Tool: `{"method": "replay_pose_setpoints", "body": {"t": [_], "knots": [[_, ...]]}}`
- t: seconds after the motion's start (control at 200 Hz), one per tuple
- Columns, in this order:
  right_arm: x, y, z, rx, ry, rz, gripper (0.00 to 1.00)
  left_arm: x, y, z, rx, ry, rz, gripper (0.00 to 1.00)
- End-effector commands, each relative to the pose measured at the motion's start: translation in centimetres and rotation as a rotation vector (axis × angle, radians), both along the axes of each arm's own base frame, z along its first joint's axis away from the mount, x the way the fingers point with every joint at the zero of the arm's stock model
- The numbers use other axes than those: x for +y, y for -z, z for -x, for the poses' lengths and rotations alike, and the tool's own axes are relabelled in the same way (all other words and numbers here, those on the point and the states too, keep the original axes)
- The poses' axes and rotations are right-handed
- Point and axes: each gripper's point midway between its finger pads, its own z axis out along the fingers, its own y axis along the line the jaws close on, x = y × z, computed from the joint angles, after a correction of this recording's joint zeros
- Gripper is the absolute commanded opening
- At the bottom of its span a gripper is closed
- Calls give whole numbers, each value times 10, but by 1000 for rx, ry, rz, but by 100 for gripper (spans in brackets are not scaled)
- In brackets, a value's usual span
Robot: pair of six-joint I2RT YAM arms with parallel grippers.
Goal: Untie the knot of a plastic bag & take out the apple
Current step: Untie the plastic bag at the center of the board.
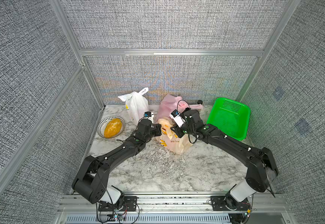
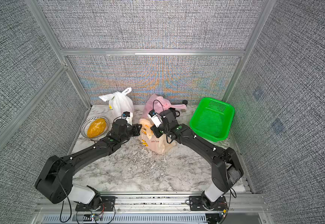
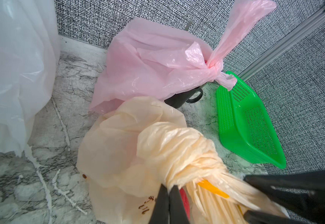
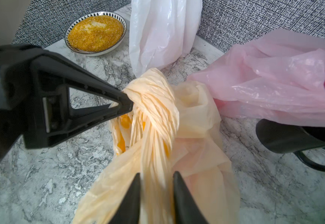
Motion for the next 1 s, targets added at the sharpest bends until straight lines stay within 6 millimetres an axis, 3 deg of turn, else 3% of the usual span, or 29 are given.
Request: {"method": "replay_pose_setpoints", "body": {"t": [0.0, 0.215, 0.3, 0.676, 0.701, 0.876, 0.996], "knots": [[-5, -9, 4, -6, 16, -17, 0, -2, -5, -3, -17, 8, 3, 0], [-15, -25, 25, -9, 8, -58, 0, -4, -6, -7, -17, 1, 9, 0], [-16, -19, 41, 27, -24, -81, 0, -5, -9, -11, -23, -6, 19, 0], [-25, 41, 106, 111, -46, -104, 0, -21, -15, -30, -35, -10, 115, 0], [-29, 57, 112, 136, -42, -84, 0, -22, -15, -30, -35, -10, 122, 0], [-35, 111, 122, 221, -14, -42, 0, -30, -11, -33, -34, 12, 173, 0], [-31, 118, 120, 239, -12, -42, 0, -37, -14, -30, -45, 54, 187, 0]]}}
